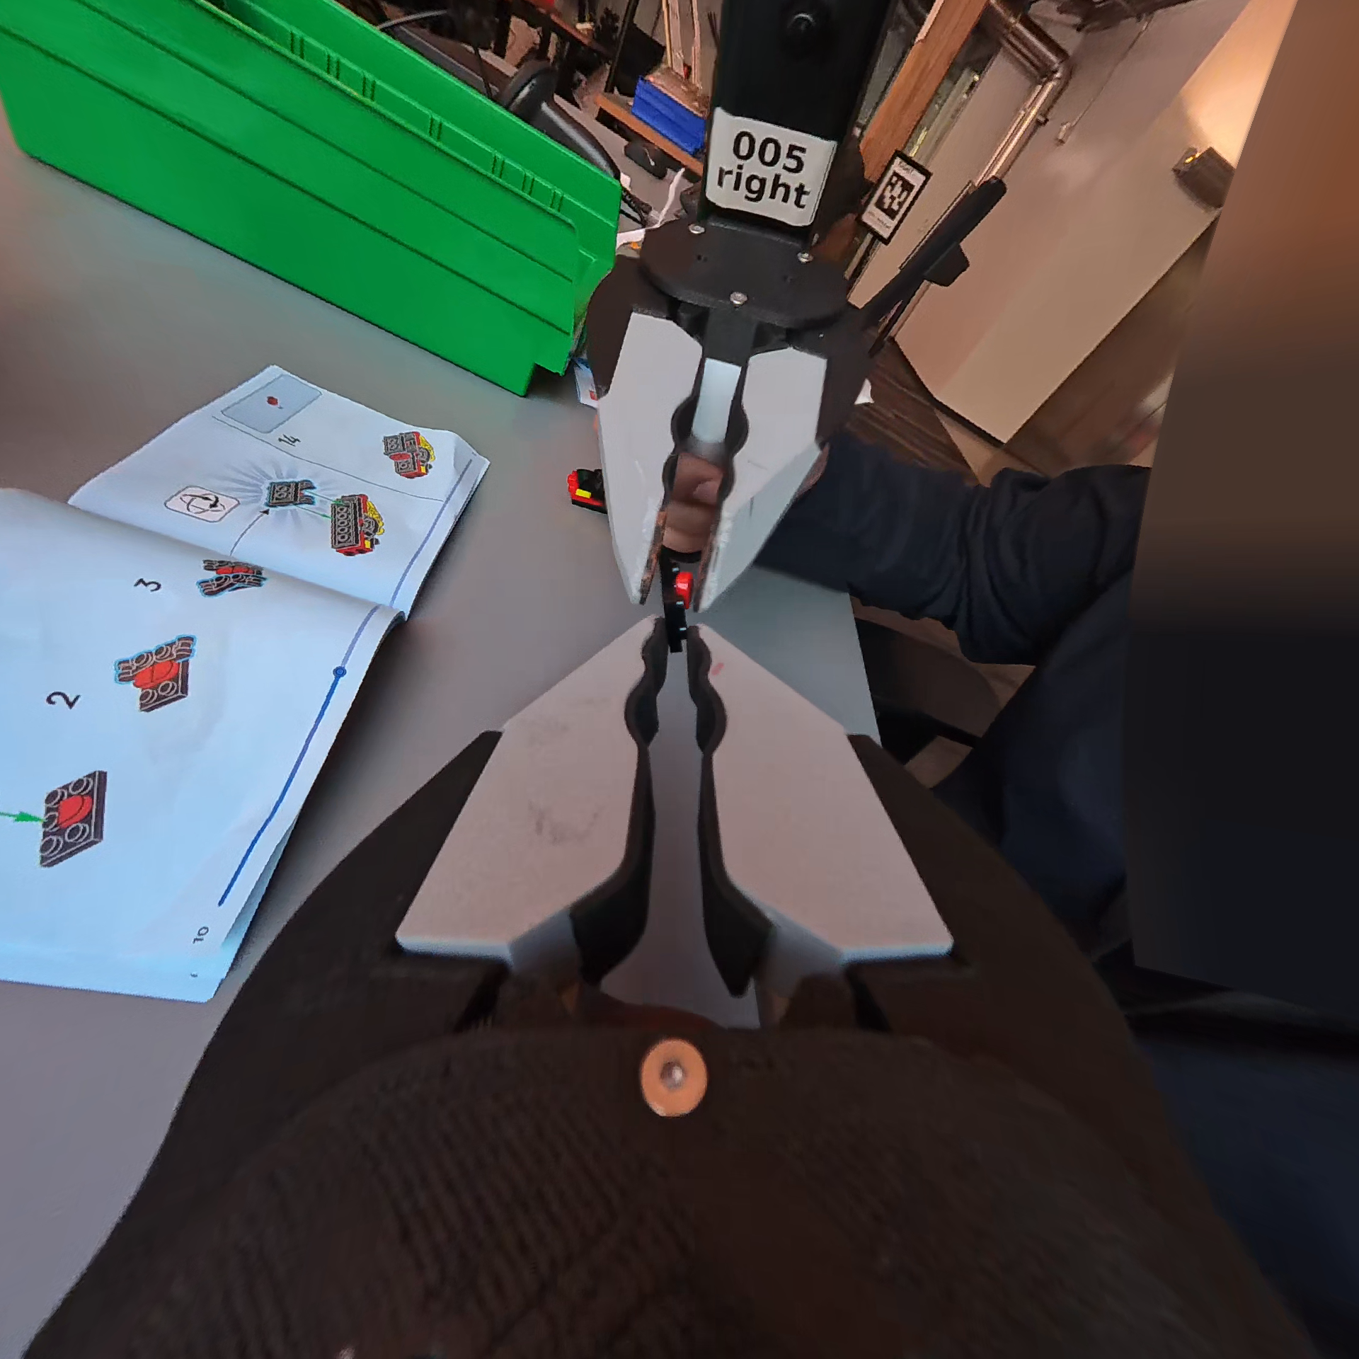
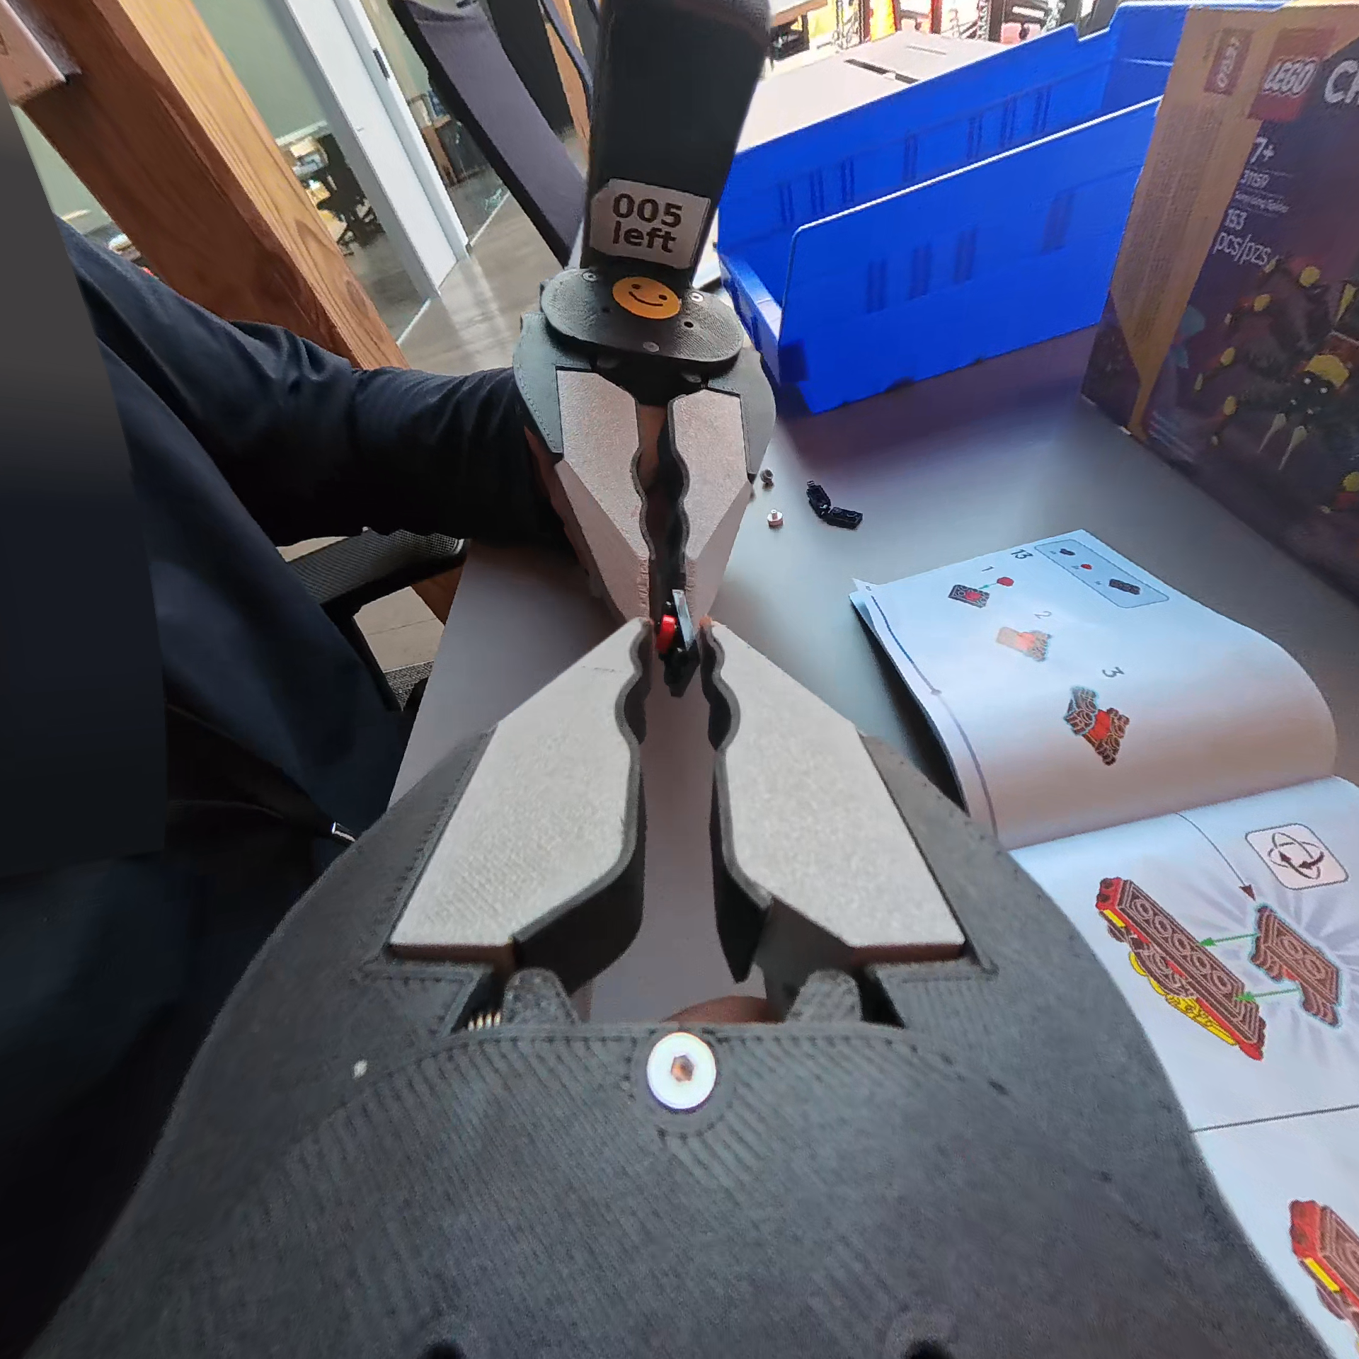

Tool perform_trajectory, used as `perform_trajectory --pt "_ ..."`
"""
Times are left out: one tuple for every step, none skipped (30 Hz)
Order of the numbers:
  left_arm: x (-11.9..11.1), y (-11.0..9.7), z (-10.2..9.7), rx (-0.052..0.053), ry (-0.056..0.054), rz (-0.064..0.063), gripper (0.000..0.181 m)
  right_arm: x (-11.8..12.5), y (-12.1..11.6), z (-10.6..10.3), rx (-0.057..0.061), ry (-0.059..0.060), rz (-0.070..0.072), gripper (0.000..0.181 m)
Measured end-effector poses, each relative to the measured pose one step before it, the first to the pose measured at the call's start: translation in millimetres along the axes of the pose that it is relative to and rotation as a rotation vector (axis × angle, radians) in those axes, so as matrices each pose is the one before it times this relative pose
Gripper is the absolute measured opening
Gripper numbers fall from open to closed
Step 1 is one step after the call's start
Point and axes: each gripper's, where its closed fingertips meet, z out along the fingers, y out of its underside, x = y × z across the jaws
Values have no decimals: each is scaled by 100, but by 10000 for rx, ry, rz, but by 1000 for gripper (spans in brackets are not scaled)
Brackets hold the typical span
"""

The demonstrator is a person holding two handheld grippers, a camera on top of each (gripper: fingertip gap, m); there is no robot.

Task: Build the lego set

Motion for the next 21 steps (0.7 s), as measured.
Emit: perform_trajectory --pt "9 -90 -5 46 -38 72 2 7 52 32 -17 -27 55 9" --pt "-7 -46 -10 17 -46 69 2 -12 14 15 15 -45 67 9" --pt "-6 -8 4 -4 -39 62 2 -6 -34 -14 36 -48 50 9" --pt "11 -19 7 6 -33 60 2 -27 -32 -24 39 -51 49 9" --pt "-26 -62 4 27 -57 80 2 13 -71 -28 58 -33 63 8" --pt "1 -28 -1 9 -48 96 2 -29 -87 -29 61 -58 68 8" --pt "-7 -11 3 -7 -45 74 2 -19 -59 -38 42 -50 55 9" --pt "-50 -16 8 8 -67 72 2 71 -32 -41 24 17 36 8" --pt "-39 -33 1 13 -58 74 2 43 -20 -20 16 23 9 8" --pt "5 -51 -2 26 -37 80 2 1 -47 -10 28 8 -12 8" --pt "-9 -63 -3 31 -41 73 2 5 -58 -6 31 15 -20 8" --pt "-22 -41 -4 25 -37 35 2 28 -39 -12 21 35 -43 8" --pt "8 -47 -11 17 -11 22 2 -16 -36 -12 13 24 -66 8" --pt "45 -52 -8 29 4 38 2 -45 -55 -15 28 -1 -68 8" --pt "79 -60 -5 31 22 48 2 -101 -62 -28 35 -26 -84 8" --pt "116 -56 -10 30 45 52 2 -149 -84 -29 36 -46 -109 7" --pt "85 -64 -18 30 37 43 2 -160 -71 -35 30 -33 -153 6" --pt "34 -98 -34 58 21 32 2 -142 -105 -33 39 1 -182 6" --pt "60 -150 -53 82 52 3 2 -114 -160 -3 76 50 -201 5" --pt "109 -171 -69 108 86 -2 2 -137 -203 -5 105 24 -152 5" --pt "60 -200 -64 123 47 8 3 -71 -218 3 120 35 -79 5"
